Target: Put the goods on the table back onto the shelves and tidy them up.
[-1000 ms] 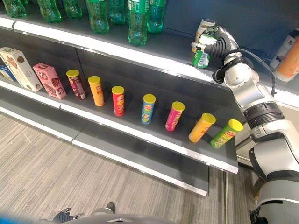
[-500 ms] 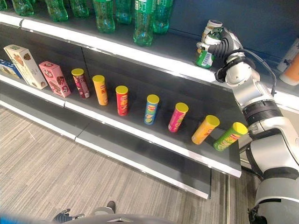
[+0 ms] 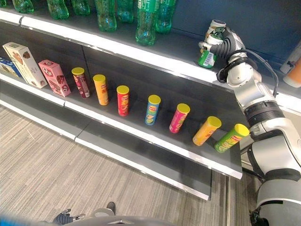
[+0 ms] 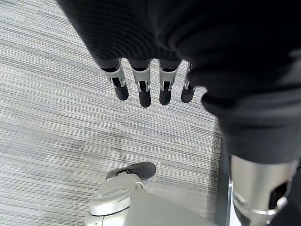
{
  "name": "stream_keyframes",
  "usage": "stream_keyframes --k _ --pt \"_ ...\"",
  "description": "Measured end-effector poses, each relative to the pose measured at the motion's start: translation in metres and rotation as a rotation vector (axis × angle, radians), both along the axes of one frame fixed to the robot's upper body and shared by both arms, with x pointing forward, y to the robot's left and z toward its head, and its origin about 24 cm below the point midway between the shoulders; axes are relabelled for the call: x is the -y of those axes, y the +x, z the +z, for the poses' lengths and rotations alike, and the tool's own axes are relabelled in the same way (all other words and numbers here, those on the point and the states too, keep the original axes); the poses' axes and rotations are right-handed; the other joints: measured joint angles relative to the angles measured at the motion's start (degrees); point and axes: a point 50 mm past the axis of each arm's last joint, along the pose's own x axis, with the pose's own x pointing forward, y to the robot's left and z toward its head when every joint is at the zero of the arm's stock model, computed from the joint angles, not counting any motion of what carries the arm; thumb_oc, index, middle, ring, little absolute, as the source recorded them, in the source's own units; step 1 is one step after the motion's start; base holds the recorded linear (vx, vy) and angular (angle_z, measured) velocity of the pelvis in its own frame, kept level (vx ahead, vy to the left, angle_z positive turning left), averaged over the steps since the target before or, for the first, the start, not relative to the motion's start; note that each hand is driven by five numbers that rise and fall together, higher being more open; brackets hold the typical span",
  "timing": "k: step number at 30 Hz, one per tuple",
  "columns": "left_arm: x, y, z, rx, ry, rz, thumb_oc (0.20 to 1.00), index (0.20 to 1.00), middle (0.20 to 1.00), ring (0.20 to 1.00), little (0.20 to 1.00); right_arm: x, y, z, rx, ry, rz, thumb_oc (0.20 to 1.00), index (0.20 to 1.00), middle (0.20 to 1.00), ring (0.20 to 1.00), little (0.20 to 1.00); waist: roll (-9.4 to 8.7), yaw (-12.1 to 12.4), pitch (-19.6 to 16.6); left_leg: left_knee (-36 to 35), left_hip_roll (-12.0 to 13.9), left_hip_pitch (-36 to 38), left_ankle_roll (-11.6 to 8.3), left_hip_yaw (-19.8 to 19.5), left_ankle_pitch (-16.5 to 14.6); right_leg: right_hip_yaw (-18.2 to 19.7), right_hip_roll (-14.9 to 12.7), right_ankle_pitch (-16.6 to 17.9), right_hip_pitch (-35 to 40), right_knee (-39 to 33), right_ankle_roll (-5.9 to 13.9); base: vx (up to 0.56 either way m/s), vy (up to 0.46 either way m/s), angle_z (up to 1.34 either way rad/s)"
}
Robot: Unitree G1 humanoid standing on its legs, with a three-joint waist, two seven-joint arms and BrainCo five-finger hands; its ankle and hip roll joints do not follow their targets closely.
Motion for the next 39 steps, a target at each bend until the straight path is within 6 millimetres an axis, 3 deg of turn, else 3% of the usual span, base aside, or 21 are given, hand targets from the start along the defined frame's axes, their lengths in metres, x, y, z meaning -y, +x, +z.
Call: stream_keyframes --k 1,2,13,18,21,23,25,26,27,29,31,34,35,36,39 --pt "0.000 0.000 0.000 0.000 0.000 0.000 1.000 1.000 1.000 1.000 1.000 0.000 0.000 0.000 0.000 0.000 0.000 0.542 0.542 0.542 0.542 0.542 0.01 0.00 0.01 0.00 0.00 0.00 0.00 0.00 0.00 0.00 0.00 0.00 0.00 0.00 0.00 0.00 0.000 0.00" --pt "0.000 0.001 0.000 0.003 0.000 -0.001 1.000 1.000 1.000 1.000 1.000 0.000 0.000 0.000 0.000 0.000 -0.001 1.000 1.000 1.000 1.000 1.000 0.02 -0.08 0.02 0.00 0.00 0.08 0.01 0.05 0.00 0.07 0.00 0.00 0.00 0.00 0.00 0.00 0.000 0.00" --pt "0.000 0.001 0.000 0.007 0.012 0.003 1.000 1.000 1.000 1.000 1.000 0.003 0.002 -0.005 -0.016 0.006 -0.027 1.000 1.000 1.000 1.000 1.000 0.07 -0.68 0.08 -0.07 0.04 0.86 0.01 0.62 -0.01 0.60 -0.05 0.01 0.18 0.00 0.00 0.00 0.001 -0.02" --pt "-0.001 0.000 0.000 0.001 0.016 0.007 1.000 1.000 1.000 1.000 1.000 -0.008 -0.007 0.027 0.136 0.062 0.033 1.000 1.000 1.000 1.000 1.000 0.28 -2.19 0.22 -0.07 0.02 0.98 0.03 0.70 0.01 0.68 -0.07 0.02 0.16 0.00 -0.01 0.00 0.000 0.00" --pt "-0.001 0.004 0.001 0.012 0.021 0.009 1.000 1.000 1.000 1.000 1.000 -0.020 -0.030 0.052 0.314 0.084 0.115 1.000 1.000 1.000 1.000 1.000 0.54 -3.24 0.41 -0.16 0.15 1.66 0.00 1.40 -0.03 1.50 -0.02 0.04 0.14 0.00 -0.02 -0.05 0.037 -0.11" --pt "-0.001 0.010 0.002 0.040 0.023 0.031 1.000 1.000 1.000 1.000 1.000 -0.020 -0.057 0.050 0.405 0.136 0.182 1.000 1.000 1.000 1.000 1.000 0.58 -3.30 0.45 -0.16 0.18 1.72 -0.09 1.65 -0.11 1.62 -0.15 0.05 0.05 0.01 -0.05 -0.02 0.029 -0.07" --pt "0.004 0.010 0.000 0.044 0.013 0.056 1.000 1.000 1.000 1.000 1.000 -0.030 -0.083 0.039 0.458 0.153 0.290 1.000 1.000 1.000 1.000 1.000 0.70 -4.71 0.53 -0.17 0.03 1.96 -0.39 2.13 -0.36 2.12 -0.22 0.07 0.07 0.01 -0.04 0.02 0.023 -0.08" --pt "0.006 0.008 -0.001 0.034 0.007 0.062 1.000 1.000 1.000 1.000 1.000 -0.026 -0.105 0.026 0.452 0.179 0.331 1.000 1.000 1.000 1.000 1.000 0.78 -5.90 0.59 -0.18 0.02 1.94 -0.45 2.30 -0.40 2.24 -0.27 0.15 0.00 0.02 0.02 0.01 0.016 -0.05" --pt "0.008 0.008 -0.001 0.044 0.000 0.073 1.000 1.000 1.000 1.000 1.000 -0.020 -0.126 0.016 0.464 0.220 0.357 1.000 1.000 1.000 1.000 1.000 0.69 -5.53 0.65 -0.21 -0.02 1.63 -0.44 2.26 -0.39 2.10 -0.33 0.11 0.08 0.02 0.05 0.01 0.013 -0.12" --pt "0.013 -0.005 -0.005 -0.002 -0.012 0.068 1.000 1.000 1.000 1.000 1.000 -0.020 -0.134 0.006 0.420 0.279 0.439 1.000 1.000 1.000 1.000 1.000 1.11 -9.78 0.70 -0.23 0.08 2.39 -0.96 3.88 -1.11 3.70 -0.45 0.13 -0.23 0.02 0.11 0.01 0.007 -0.27" --pt "0.012 -0.003 -0.004 0.017 -0.015 0.071 1.000 1.000 1.000 1.000 1.000 -0.010 -0.155 -0.011 0.402 0.397 0.466 1.000 1.000 1.000 1.000 1.000 1.12 -9.51 0.63 -0.50 0.29 2.48 -1.02 4.13 -1.17 3.80 -0.51 0.13 -0.23 0.02 0.10 0.00 -0.009 -0.20" --pt "0.014 0.003 -0.004 0.023 -0.029 0.047 1.000 1.000 1.000 1.000 1.000 -0.008 -0.163 -0.036 0.265 0.565 0.573 1.000 1.000 1.000 1.000 1.000 1.64 -11.98 0.26 -0.42 0.67 2.38 -1.23 5.82 -1.48 5.51 -0.33 0.06 -1.82 0.63 0.15 -0.01 -0.007 -0.25" --pt "0.013 0.008 -0.002 0.042 -0.031 0.040 1.000 1.000 1.000 1.000 1.000 -0.005 -0.169 -0.050 0.219 0.643 0.587 1.000 1.000 1.000 1.000 1.000 1.60 -12.15 0.12 -0.34 0.75 2.06 -0.97 5.73 -1.28 5.42 -0.41 0.03 -2.10 0.84 0.13 -0.01 -0.009 -0.10" --pt "0.012 0.009 -0.001 0.051 -0.042 0.034 1.000 1.000 1.000 1.000 1.000 -0.007 -0.171 -0.079 0.055 0.748 0.604 1.000 1.000 1.000 1.000 1.000 1.87 -12.87 0.01 -0.19 0.64 2.01 -0.86 6.06 -1.20 5.78 -0.22 0.01 -2.41 0.83 0.11 -0.01 -0.016 -0.06" --pt "0.011 0.015 0.001 0.074 -0.055 0.016 1.000 1.000 1.000 1.000 1.000 -0.008 -0.187 -0.122 -0.179 0.917 0.626 1.000 1.000 1.000 1.000 1.000 2.04 -13.99 -0.05 -0.18 0.68 1.86 -0.82 6.44 -1.17 6.15 -0.25 0.03 -3.20 0.88 0.10 0.03 -0.014 -0.08"
